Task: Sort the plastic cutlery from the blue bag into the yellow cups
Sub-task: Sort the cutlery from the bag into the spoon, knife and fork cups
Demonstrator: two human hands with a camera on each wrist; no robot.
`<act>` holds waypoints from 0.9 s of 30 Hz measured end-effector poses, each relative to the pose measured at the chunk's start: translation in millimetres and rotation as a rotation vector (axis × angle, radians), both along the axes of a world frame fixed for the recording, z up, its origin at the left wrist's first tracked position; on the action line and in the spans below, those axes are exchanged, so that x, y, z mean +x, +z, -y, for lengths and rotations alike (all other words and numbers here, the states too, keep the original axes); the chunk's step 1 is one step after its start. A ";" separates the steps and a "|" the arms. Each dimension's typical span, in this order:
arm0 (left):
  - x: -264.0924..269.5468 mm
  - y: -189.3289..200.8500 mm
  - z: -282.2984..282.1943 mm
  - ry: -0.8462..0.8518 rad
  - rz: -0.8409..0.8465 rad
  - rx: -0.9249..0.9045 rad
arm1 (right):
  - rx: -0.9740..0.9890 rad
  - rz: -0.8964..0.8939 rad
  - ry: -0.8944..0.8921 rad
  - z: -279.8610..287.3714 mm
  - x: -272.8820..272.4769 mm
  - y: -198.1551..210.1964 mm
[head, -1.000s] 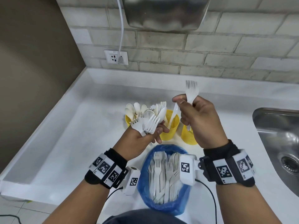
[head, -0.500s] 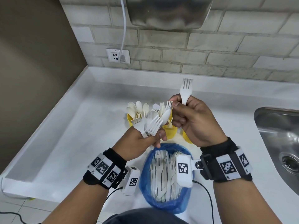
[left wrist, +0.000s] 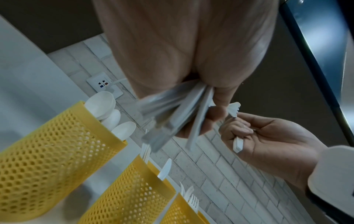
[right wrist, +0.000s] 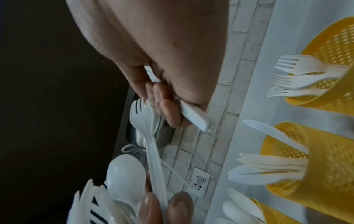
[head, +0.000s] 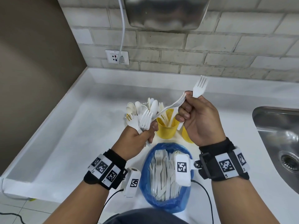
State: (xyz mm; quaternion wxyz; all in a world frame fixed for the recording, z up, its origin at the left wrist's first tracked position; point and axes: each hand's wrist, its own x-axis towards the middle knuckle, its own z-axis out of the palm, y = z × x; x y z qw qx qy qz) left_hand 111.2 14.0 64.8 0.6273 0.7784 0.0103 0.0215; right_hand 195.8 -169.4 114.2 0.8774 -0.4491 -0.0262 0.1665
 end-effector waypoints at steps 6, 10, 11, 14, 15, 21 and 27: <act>4.6 -1.9 8.4 0.141 0.045 -0.054 | 0.072 -0.055 -0.001 -9.7 -5.2 -6.7; 6.0 0.3 17.7 0.175 0.057 -0.087 | 0.030 -0.037 0.003 -24.8 -17.2 -7.6; 5.1 1.9 20.3 0.173 0.058 -0.096 | 0.018 -0.034 0.001 -27.5 -19.2 -7.1; 2.2 3.7 25.3 0.150 0.060 -0.089 | -0.027 -0.027 -0.035 -31.7 -21.7 -5.6; 1.2 3.9 26.2 0.137 0.056 -0.080 | -0.058 -0.011 -0.052 -32.0 -21.6 -6.1; 0.2 2.1 23.5 0.038 0.049 -0.066 | -0.202 0.067 -0.138 -30.6 -18.6 -9.2; 1.3 -4.2 16.1 0.037 0.124 0.044 | -0.023 0.152 -0.256 -15.1 -9.5 -1.0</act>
